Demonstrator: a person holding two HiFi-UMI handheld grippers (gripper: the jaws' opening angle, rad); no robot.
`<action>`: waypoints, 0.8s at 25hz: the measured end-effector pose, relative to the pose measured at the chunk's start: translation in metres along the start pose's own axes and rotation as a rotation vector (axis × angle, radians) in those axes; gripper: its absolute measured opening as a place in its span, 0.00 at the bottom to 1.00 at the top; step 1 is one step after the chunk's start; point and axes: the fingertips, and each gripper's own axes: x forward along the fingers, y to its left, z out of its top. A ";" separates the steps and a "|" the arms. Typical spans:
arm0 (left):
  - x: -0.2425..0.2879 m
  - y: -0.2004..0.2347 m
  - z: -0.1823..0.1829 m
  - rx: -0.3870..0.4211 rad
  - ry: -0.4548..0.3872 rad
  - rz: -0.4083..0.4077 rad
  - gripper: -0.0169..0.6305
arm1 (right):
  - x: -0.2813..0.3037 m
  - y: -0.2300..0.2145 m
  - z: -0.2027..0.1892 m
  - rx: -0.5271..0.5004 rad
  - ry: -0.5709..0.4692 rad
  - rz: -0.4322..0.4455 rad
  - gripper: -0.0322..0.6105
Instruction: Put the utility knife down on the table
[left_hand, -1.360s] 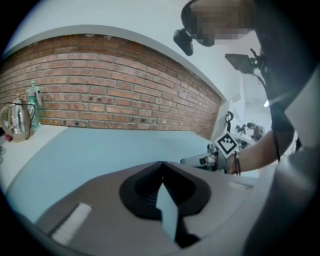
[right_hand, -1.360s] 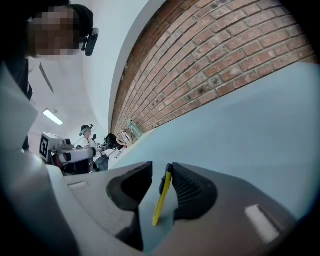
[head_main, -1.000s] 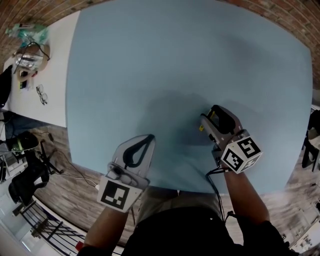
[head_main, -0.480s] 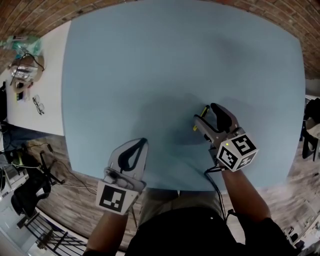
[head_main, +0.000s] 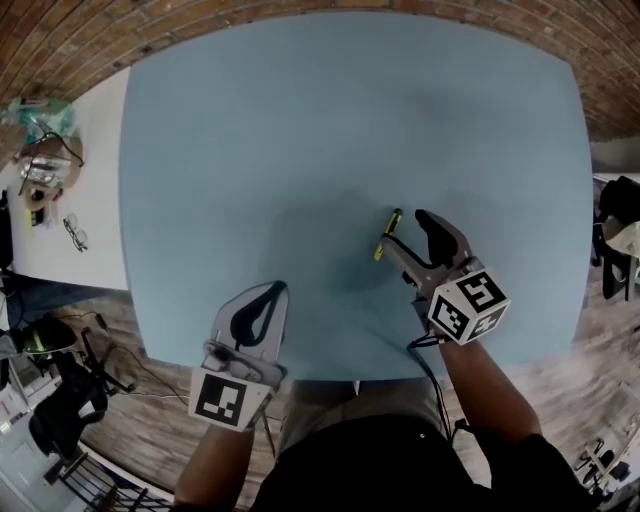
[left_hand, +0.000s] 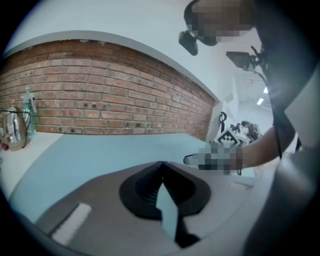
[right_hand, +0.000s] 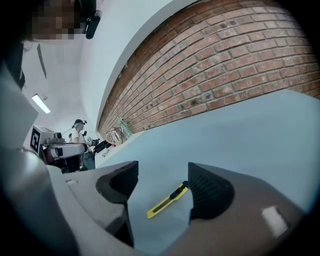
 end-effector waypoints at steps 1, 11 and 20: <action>0.001 -0.002 0.002 0.004 -0.005 -0.007 0.03 | -0.003 0.000 0.002 -0.004 -0.009 -0.002 0.54; -0.003 -0.004 0.013 0.056 -0.030 -0.055 0.03 | -0.025 0.009 0.013 -0.027 -0.075 -0.028 0.53; -0.016 0.003 0.017 0.132 -0.064 -0.094 0.03 | -0.044 0.027 0.032 -0.048 -0.150 -0.048 0.51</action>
